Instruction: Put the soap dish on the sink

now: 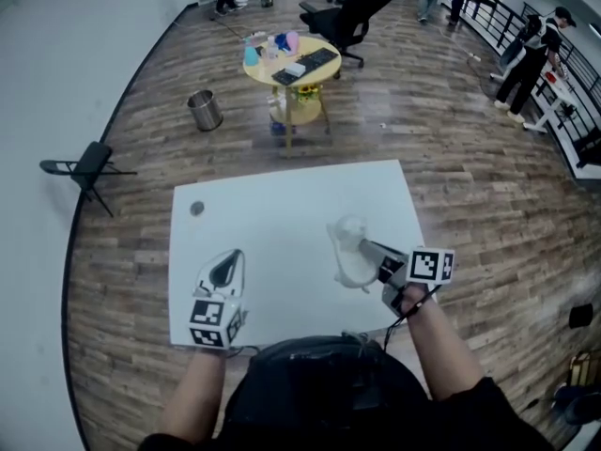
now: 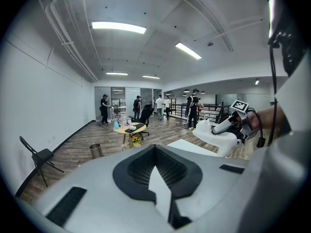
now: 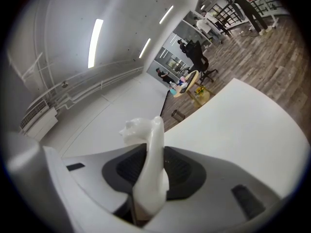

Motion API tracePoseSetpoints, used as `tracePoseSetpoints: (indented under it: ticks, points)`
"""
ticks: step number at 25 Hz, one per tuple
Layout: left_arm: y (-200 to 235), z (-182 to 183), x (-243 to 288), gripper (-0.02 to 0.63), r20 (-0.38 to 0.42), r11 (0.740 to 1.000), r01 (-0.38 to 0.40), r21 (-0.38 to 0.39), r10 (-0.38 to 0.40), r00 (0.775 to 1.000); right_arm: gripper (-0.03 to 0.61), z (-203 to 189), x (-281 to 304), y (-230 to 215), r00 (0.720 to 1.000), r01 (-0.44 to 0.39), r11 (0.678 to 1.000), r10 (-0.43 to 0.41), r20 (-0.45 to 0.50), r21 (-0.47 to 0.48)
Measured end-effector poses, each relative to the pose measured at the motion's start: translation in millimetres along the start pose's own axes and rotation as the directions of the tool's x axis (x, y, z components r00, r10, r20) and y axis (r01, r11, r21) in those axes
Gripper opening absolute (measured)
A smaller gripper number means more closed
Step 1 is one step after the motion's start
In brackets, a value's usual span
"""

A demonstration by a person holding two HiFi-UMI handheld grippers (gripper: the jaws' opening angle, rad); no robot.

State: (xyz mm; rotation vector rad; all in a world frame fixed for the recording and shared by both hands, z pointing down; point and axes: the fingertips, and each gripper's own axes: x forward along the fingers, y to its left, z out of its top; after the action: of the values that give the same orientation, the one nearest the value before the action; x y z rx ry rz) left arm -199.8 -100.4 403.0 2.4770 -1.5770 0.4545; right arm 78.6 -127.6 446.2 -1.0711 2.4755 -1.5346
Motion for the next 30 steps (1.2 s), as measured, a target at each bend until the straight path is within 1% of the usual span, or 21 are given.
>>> tracePoseSetpoints:
  ticks: [4,10,18,22,27,30]
  points:
    - [2.0,-1.0,2.7,-0.011,-0.01,1.0,0.0,0.006,0.0,1.0,0.118,-0.9,2.2,-4.3,1.0,0.012,1.0,-0.012,-0.006,0.004]
    - [8.1,-5.8,7.3,-0.011,-0.02,1.0,-0.001,0.004,0.001,1.0,0.118,-2.8,13.6,-5.8,1.0,-0.008,0.999,0.009,-0.005,0.034]
    - [13.3,-9.7,9.0,-0.011,-0.033,1.0,0.003,-0.002,-0.003,0.999,0.118,-7.7,21.3,-8.6,1.0,0.006,0.999,-0.005,-0.014,0.051]
    - [12.9,-11.5,12.6,-0.011,-0.042,1.0,0.009,-0.008,-0.009,0.999,0.118,-7.1,23.0,-10.8,1.0,0.015,0.999,-0.014,-0.022,0.035]
    - [12.7,-16.9,17.4,-0.011,-0.051,1.0,0.016,-0.011,-0.017,0.999,0.117,-11.9,24.9,-17.8,0.999,0.027,0.997,-0.026,-0.027,0.068]
    - [11.8,-15.7,20.7,-0.011,-0.056,1.0,0.021,-0.013,-0.022,0.998,0.118,-10.9,25.4,-21.7,0.999,0.034,0.997,-0.032,-0.03,0.068]
